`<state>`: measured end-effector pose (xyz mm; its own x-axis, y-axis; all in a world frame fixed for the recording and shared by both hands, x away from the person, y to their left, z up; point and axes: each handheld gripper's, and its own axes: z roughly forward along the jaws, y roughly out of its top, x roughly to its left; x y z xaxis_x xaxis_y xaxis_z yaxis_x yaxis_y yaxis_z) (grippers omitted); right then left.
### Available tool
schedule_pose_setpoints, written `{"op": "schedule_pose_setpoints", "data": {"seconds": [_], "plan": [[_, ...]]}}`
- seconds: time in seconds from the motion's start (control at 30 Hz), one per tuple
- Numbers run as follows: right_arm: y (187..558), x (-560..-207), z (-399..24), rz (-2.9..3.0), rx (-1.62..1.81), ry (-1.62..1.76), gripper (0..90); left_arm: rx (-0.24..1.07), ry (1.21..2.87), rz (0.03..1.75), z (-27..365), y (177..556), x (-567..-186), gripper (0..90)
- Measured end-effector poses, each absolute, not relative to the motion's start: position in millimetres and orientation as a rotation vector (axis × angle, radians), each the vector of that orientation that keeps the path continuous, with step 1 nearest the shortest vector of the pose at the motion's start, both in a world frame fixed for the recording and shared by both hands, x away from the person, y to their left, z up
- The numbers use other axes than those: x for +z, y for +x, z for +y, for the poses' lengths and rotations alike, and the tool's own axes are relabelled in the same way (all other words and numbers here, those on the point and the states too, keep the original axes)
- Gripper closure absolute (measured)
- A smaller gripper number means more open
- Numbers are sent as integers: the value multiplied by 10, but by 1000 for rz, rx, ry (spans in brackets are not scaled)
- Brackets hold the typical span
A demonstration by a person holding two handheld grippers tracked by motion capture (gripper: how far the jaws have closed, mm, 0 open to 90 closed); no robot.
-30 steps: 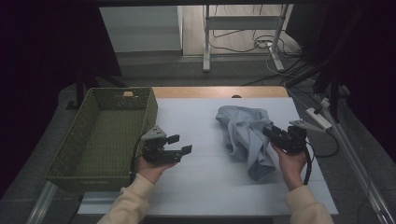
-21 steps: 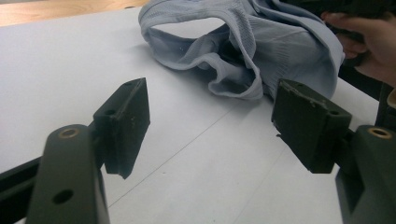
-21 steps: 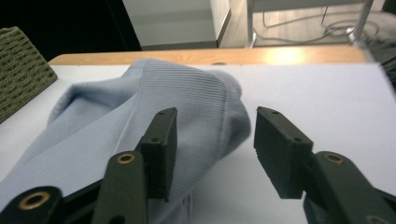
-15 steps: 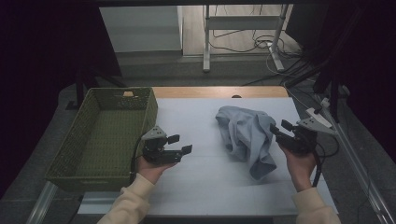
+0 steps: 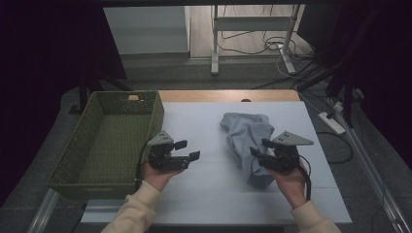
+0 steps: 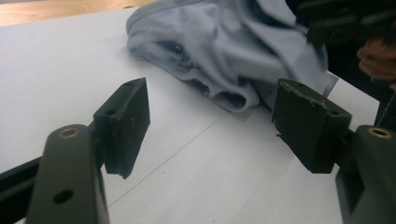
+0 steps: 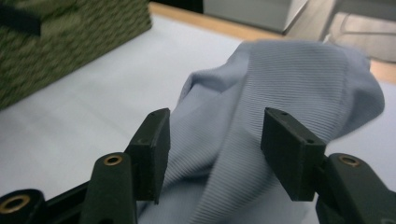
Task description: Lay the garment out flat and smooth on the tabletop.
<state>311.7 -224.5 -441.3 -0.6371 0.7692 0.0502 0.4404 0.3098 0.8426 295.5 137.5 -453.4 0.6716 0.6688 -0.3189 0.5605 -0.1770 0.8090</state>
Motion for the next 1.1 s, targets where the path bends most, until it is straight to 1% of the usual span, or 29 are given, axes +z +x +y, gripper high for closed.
{"op": "schedule_pose_setpoints", "data": {"seconds": [0.13, 0.3, 0.43, 0.6, 0.73, 0.83, 0.9, 1.03, 1.1], "plan": [[3075, -4504, -2089, 2283, 1217, 1037, 365, 130, 1849, 969, 1370, 2952, -4532, 281], [3024, -4646, -1881, 2369, 1130, 967, 265, 130, 1851, 969, 1369, 2951, -4533, 281], [3035, -4763, -1756, 2386, 1059, 978, 192, 130, 1852, 967, 1368, 2950, -4533, 281], [3067, -4871, -1696, 2382, 981, 972, 184, 131, 1853, 968, 1369, 2951, -4534, 281], [3107, -4942, -1709, 2375, 911, 983, 200, 130, 1852, 968, 1366, 2949, -4534, 281], [3147, -4992, -1745, 2383, 896, 1019, 244, 130, 1852, 968, 1367, 2948, -4533, 281], [3151, -4994, -1760, 2378, 902, 1027, 302, 130, 1853, 968, 1368, 2949, -4534, 281], [3162, -4970, -1816, 2374, 929, 1018, 503, 129, 1855, 969, 1366, 2951, -4536, 280], [3169, -4963, -1852, 2366, 939, 1018, 630, 129, 1855, 968, 1366, 2950, -4536, 280]]}}
